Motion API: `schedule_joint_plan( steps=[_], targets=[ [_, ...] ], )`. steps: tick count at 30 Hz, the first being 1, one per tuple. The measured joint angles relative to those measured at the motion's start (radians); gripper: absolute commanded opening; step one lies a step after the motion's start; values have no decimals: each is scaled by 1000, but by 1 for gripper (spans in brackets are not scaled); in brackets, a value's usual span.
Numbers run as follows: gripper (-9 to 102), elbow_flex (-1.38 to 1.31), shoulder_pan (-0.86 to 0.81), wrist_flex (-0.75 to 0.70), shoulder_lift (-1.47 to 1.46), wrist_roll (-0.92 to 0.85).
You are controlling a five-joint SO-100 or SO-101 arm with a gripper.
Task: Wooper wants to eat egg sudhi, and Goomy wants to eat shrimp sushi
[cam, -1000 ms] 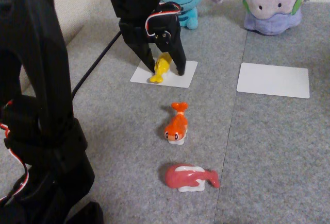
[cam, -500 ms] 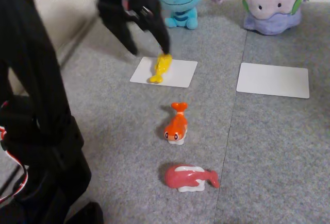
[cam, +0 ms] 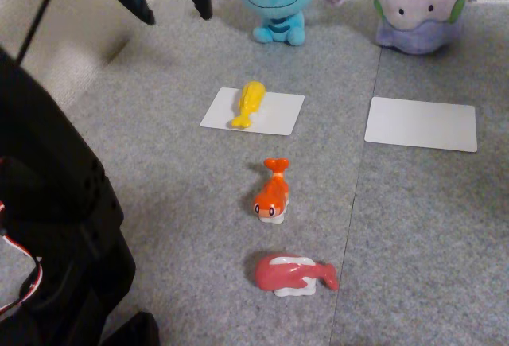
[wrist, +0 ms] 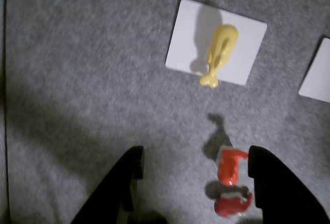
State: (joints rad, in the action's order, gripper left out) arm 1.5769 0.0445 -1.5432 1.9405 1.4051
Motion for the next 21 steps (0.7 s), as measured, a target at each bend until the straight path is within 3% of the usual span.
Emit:
schedule_joint_plan(
  steps=[8,17,21],
  targets=[
    [27,6,-15,-133,229,-57],
    [27,295,-324,-118,318,-307],
    [27,445,-407,-14,322,-394]
  ],
)
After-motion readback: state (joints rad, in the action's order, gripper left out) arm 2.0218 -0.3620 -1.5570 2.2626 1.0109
